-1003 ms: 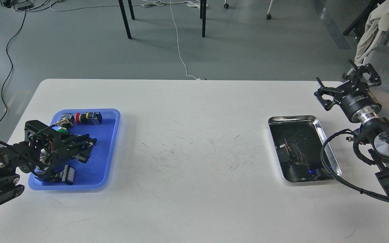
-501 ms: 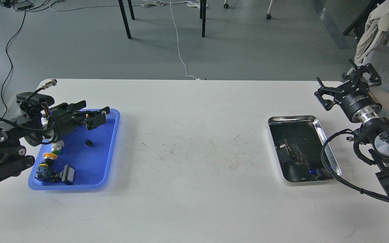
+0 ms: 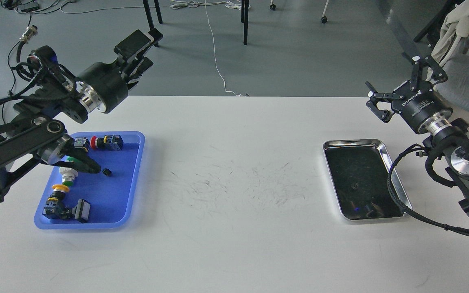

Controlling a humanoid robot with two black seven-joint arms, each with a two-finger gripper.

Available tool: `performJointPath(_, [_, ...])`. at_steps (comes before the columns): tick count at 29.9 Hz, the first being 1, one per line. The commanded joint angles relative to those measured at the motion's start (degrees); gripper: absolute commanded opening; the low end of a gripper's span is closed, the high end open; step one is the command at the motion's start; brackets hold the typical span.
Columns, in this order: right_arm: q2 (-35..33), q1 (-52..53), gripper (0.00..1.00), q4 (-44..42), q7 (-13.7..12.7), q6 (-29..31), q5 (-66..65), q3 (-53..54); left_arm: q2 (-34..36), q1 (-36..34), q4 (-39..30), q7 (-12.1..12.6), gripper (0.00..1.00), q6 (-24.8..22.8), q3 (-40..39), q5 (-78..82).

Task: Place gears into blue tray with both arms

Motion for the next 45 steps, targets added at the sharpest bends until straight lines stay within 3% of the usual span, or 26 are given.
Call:
performJointPath(1, [-4.4,2.5,0.96,4.4,0.0,-0.1,-3.6,-6.3,-5.3,0.4,3.7,1.3,0.98,1.0,-4.2,-8.0])
performJointPath(8, [-15.9,11.8,0.97,17.4,-1.3,-0.1,-18.1,-23.6,-8.8,3.8,11.9,1.9,0.98,-2.5,-6.1,-15.8])
performJointPath(11, [-20.5,18.7,0.98,24.1,-3.9,-0.1,-35.8,-36.9,-8.8,5.7,12.0,1.9,0.98,-3.5,-6.0,-15.5])
performJointPath(14, [-21.8,24.9,0.98,27.1,-4.1,0.3,-53.6,-51.4,-8.8,6.0,12.0,2.0,0.98,-3.4,-5.6,-15.2])
performJointPath(18, [-21.7,28.2,0.98,26.8,-4.4,0.5,-66.6,-62.9,-8.8,6.1,12.1,3.2,0.98,-3.2,-5.4,-15.1])
performJointPath(31, [-15.5,27.5,0.98,16.7,-4.6,0.6,-69.5,-66.6,-8.0,6.1,12.1,3.2,0.98,-3.1,-5.4,-14.9])
performJointPath(45, [-11.5,30.2,0.94,16.5,-4.5,1.6,-69.5,-70.2,-6.4,6.1,11.9,3.1,0.98,-3.1,-5.4,-14.0])
